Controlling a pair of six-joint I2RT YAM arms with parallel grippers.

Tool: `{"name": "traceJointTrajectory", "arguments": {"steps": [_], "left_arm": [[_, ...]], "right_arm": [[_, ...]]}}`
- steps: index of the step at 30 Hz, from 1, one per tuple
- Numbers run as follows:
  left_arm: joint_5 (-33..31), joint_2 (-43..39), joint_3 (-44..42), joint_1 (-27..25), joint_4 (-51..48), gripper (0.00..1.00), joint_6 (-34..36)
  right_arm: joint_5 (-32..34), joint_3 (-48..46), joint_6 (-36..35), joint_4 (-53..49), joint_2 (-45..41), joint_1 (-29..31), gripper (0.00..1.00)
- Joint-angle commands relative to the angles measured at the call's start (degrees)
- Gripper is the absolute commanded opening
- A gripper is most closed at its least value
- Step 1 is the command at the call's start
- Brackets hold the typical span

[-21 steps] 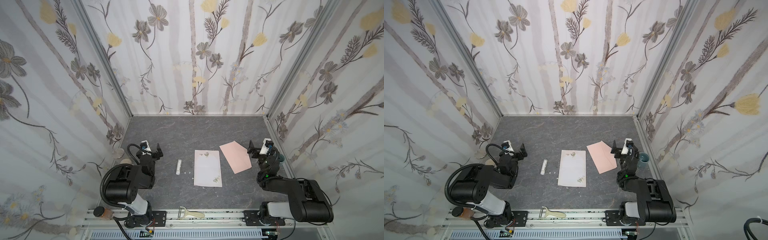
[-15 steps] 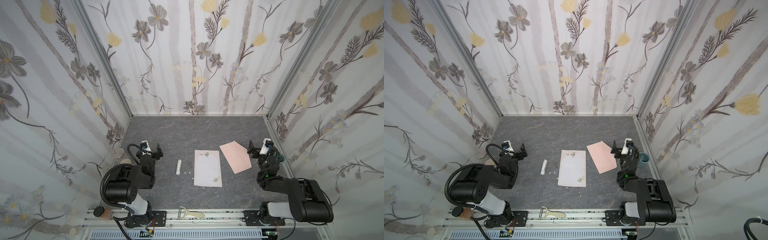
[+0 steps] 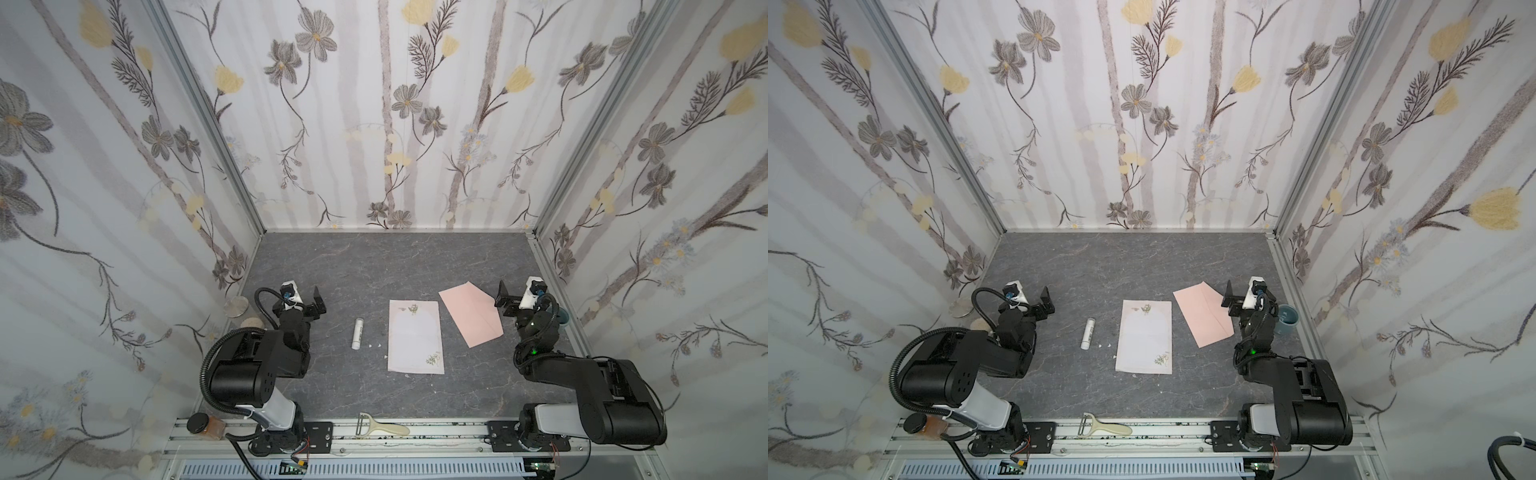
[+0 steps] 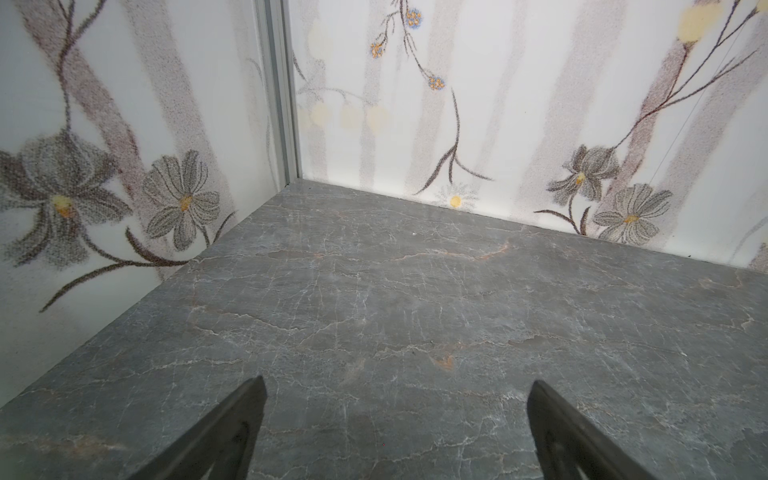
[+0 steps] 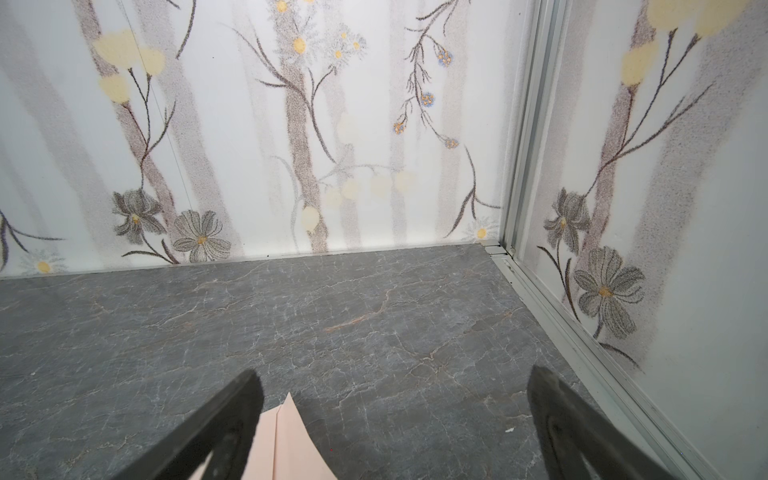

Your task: Place the letter into the envelope and seal it

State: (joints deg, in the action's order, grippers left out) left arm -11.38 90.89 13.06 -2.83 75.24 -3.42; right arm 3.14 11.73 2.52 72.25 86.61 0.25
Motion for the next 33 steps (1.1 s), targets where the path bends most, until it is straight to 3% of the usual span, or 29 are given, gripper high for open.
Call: {"name": "traceJointTrajectory", "arguments": {"steps": [1, 17, 20, 23, 24, 26, 28, 33], "left_arm": [[-0.4, 0.1, 0.3, 0.0, 2.5, 1.00, -0.4], [-0.5, 0.1, 0.3, 0.0, 2.5, 1.00, -0.4], [-4.3, -2.8, 0.5, -0.8, 0.5, 1.00, -0.4], [-9.7, -9.9, 3.6, -3.1, -10.0, 0.93, 0.8], [-10.3, -12.0, 6.3, -3.8, -16.4, 0.92, 0.5], [-8.1, -14.8, 12.8, -4.2, -29.1, 0.90, -4.3], [-4.1, -16.1, 18.1, -4.9, -37.7, 0.88, -9.4], [2.4, -15.6, 28.4, -10.0, -52.2, 0.86, -16.9]], "right_arm": [[-0.4, 0.3, -0.3, 2.2, 0.0, 0.0, 1.00], [-0.3, 0.4, -0.5, 2.1, 0.0, 0.1, 1.00], [1.2, 0.1, -0.8, 2.6, -0.3, 0.8, 1.00], [9.7, 1.3, -3.3, -3.4, -5.4, 5.0, 0.99], [13.7, 4.0, -3.8, -11.5, -8.3, 7.2, 0.99], [16.2, 11.4, -0.1, -28.3, -12.4, 9.9, 0.95], [16.4, 16.5, 4.0, -37.4, -14.4, 11.7, 0.90], [22.1, 21.1, 7.5, -47.6, -17.8, 23.1, 0.83]]}}
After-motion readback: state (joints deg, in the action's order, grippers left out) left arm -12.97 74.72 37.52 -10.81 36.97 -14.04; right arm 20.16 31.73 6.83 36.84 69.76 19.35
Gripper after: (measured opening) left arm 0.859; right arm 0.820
